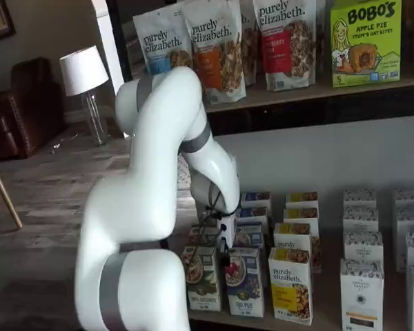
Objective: Pick up the blue and white box that is on the bottom shelf, the second box from the left
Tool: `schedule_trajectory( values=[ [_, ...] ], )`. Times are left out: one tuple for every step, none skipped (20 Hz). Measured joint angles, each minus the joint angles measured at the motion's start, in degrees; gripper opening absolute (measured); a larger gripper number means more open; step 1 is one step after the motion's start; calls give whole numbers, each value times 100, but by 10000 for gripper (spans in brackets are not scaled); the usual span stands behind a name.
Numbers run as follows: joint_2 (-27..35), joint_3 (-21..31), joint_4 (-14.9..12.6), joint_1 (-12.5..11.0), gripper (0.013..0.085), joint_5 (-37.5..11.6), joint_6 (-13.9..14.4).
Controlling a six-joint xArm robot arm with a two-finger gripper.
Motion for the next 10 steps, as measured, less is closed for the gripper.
schedule_trajectory(
  values=[
    [35,-48,-21,-11,850,14,11],
    [65,-91,-45,-19,850,26,27],
    [109,-151,-92,-31,850,42,60],
    [142,-197,-129,-39,850,55,88],
    [189,-266,-186,-51,850,82,131],
    [232,-333,-239,-63,850,118,173],
    [280,-410,-300,-76,850,164,221],
    [318,-472,-340,-84,850,205,253],
    [349,-526,-368,-90,850,237,274],
    [390,-596,-395,-98,850,272,296]
  ],
)
